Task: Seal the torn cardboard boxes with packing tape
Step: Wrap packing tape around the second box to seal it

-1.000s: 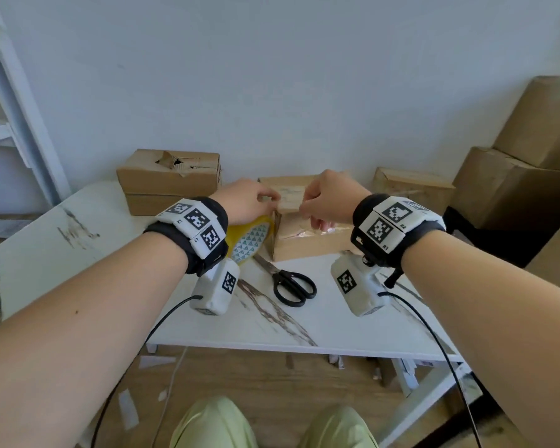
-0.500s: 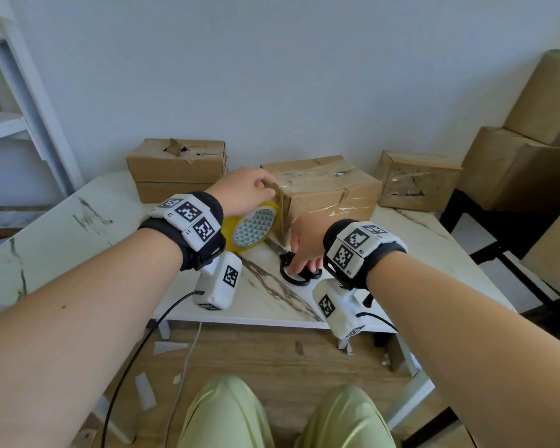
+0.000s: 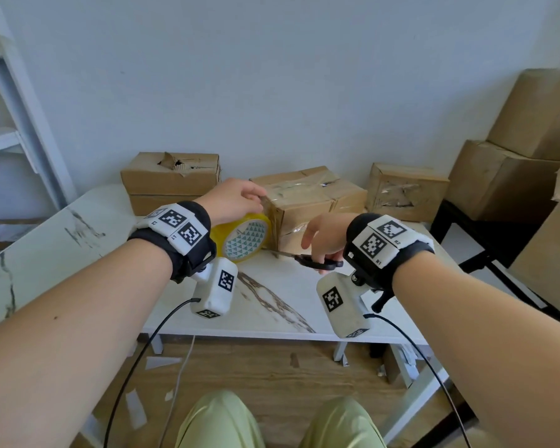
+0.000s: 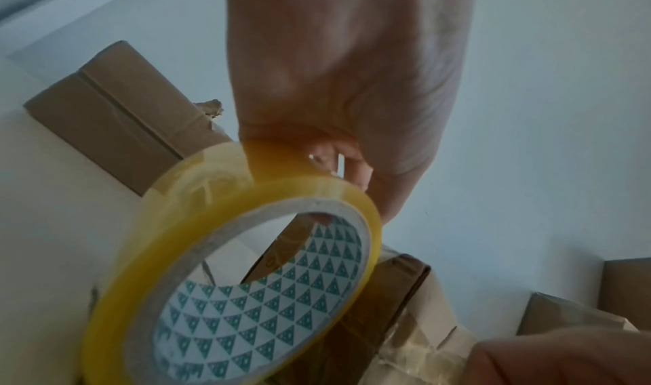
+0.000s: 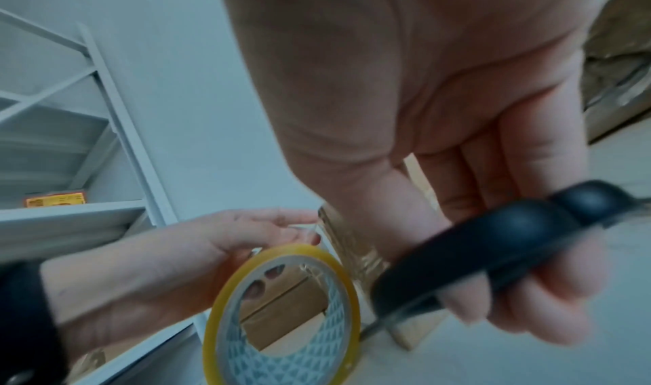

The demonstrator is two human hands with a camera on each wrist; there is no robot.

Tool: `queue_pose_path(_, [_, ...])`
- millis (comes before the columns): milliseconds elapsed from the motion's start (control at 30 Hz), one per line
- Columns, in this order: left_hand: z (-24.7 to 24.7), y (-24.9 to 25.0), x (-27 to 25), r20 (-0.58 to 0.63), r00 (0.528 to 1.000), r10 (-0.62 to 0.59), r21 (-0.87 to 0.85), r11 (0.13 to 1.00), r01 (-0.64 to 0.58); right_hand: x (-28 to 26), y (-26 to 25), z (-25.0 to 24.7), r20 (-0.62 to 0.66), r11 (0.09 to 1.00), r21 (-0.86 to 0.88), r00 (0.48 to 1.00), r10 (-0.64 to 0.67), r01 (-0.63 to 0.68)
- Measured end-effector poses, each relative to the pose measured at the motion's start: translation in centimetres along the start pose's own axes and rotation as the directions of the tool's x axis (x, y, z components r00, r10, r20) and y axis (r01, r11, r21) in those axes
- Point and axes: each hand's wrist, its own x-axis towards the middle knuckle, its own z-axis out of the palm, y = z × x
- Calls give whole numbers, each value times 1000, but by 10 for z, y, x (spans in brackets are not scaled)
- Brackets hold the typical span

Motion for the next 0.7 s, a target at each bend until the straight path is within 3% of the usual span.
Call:
queue_pose_path(133, [0, 6, 1, 36, 999, 3, 43, 999, -5, -11, 11, -14, 63, 998, 49, 997, 46, -49])
queue_pose_path(433, [-3, 7, 3, 80, 996, -31, 81, 996, 24, -25, 28, -26, 49, 977, 214, 998, -39, 27])
queue_pose_path(700, [-5, 6, 1, 115, 992, -49, 93, 995, 38, -37, 23, -24, 127, 921, 383, 992, 18, -66])
